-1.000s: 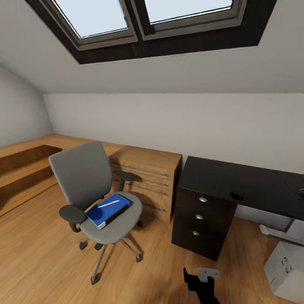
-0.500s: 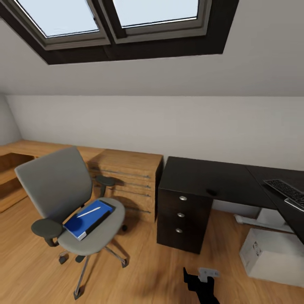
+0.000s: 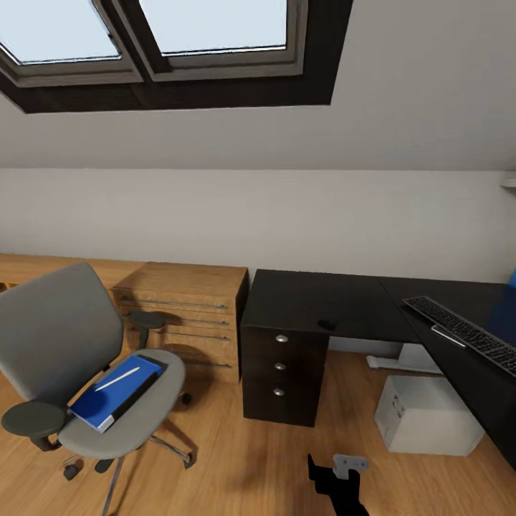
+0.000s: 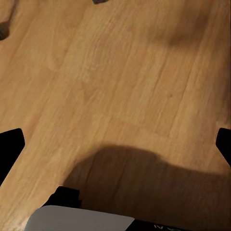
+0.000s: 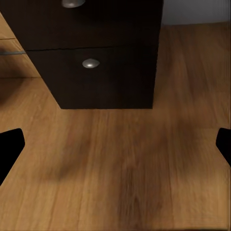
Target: In the bedroom, organize the workspace by keeping the computer under the desk, ensuring the monitor is on the desk, placing the keyboard on the desk next to the monitor, placing the mouse on the desk next to the keyboard, moving the folder from the swivel chair onto the desk next to the mouse, stacking the notebook on top of the folder with the pen on top of the notebook, and positioning the swivel chair next to the desk.
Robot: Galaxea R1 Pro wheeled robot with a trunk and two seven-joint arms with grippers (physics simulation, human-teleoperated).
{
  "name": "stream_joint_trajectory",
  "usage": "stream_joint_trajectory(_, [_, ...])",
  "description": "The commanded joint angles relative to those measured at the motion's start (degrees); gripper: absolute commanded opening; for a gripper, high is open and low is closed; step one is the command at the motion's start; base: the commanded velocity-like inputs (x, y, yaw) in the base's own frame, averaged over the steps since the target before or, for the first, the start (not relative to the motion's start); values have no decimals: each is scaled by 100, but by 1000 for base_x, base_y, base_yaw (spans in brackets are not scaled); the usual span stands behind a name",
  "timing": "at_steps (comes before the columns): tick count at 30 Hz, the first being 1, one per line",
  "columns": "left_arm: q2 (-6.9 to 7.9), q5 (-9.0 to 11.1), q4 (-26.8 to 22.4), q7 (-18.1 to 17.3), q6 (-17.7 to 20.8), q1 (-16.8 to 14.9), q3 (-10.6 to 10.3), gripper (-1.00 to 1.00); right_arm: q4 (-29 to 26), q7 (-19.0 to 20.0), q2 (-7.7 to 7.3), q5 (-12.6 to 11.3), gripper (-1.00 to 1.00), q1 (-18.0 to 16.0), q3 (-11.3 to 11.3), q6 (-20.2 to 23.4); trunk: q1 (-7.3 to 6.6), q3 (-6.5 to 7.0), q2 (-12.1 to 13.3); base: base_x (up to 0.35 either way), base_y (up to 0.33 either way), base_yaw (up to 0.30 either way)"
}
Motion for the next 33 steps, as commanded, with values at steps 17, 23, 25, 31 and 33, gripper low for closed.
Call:
stream_joint_trajectory(17, [-4, -51, 74, 6, 520, -2, -29, 100, 12, -11, 17, -51, 100, 38, 41, 144, -374, 309, 680, 0, 0, -41])
stream_joint_trajectory(23, [0, -97, 64, 8, 661, -2, -34, 100, 9, -11, 14, -57, 100, 53, 40, 241, -506, 416, 920, 0, 0, 0])
stream_joint_trajectory(25, [3, -99, 64, 10, 664, -2, -34, 100, 10, -11, 16, -57, 100, 54, 42, 242, -550, 453, 1001, 0, 0, -36])
stream_joint_trajectory(31, [0, -103, 64, 6, 668, -2, -34, 100, 5, -11, 13, -51, 100, 54, 44, 243, -682, 563, 1241, 0, 0, -231])
stream_joint_trajectory(33, [-1, -104, 64, 6, 666, -2, -34, 100, 4, -11, 16, -49, 100, 54, 44, 242, -726, 598, 1321, 0, 0, -130])
